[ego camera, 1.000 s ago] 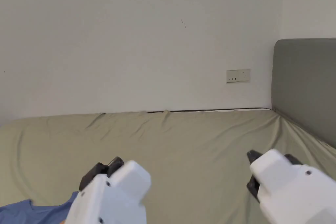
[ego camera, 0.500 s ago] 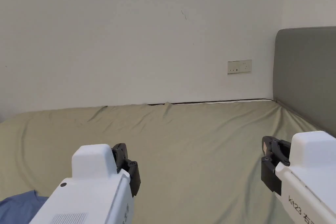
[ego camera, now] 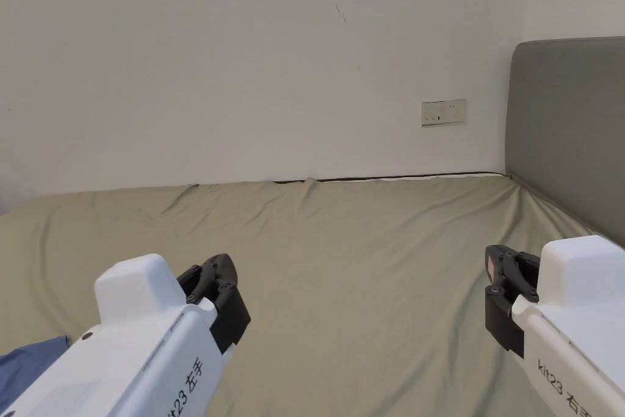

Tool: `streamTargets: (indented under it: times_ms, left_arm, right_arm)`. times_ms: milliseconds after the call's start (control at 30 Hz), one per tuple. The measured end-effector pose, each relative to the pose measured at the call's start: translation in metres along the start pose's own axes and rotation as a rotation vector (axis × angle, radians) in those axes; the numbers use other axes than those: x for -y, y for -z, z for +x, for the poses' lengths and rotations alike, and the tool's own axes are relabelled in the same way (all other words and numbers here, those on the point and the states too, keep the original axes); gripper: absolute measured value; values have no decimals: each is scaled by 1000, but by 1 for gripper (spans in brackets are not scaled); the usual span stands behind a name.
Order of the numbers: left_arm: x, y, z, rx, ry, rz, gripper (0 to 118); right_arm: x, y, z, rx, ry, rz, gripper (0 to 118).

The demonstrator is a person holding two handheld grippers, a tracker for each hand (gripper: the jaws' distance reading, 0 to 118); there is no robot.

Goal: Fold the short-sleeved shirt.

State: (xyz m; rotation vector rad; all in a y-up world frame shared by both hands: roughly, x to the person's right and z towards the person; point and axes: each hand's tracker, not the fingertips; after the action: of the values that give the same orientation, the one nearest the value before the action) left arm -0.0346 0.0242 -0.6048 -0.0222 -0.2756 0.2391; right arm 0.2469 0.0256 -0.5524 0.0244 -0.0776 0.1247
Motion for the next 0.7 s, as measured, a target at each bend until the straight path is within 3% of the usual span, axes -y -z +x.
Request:
streamTargets:
  times_ms: [100, 433, 600, 700]
  left_arm:
    - [-10, -5, 2, -53, 33, 27, 0]
    - [-10, -12, 8, 56, 2, 34, 0]
    - [-5, -9, 18, -18, 150, 23, 0]
    - [-4, -7, 17, 13, 112, 0, 0]
  right_arm:
    - [-2, -1, -1, -13, -2, 2, 0]
    - [-5, -3, -2, -14, 9, 10, 0]
    - [-5, -5, -2, -11, 9, 9, 0]
    - [-4, -4, -1, 4, -5, 10, 0]
